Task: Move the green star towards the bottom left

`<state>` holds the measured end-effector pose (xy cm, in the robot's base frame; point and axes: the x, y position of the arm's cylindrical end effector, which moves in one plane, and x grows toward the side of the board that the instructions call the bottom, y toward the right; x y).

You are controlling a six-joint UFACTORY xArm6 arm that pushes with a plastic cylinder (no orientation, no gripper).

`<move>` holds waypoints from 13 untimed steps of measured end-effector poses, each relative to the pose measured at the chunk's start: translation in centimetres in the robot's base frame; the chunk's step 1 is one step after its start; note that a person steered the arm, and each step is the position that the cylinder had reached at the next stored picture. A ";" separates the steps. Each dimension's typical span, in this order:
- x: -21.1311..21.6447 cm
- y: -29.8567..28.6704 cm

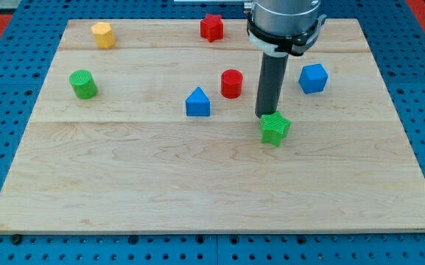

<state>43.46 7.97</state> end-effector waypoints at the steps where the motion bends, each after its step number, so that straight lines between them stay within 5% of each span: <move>1: 0.3 0.0; 8: 4.6 5.2; 9: 1.9 1.5; 11: 0.0 6.6; 13: -0.2 2.4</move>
<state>43.28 10.33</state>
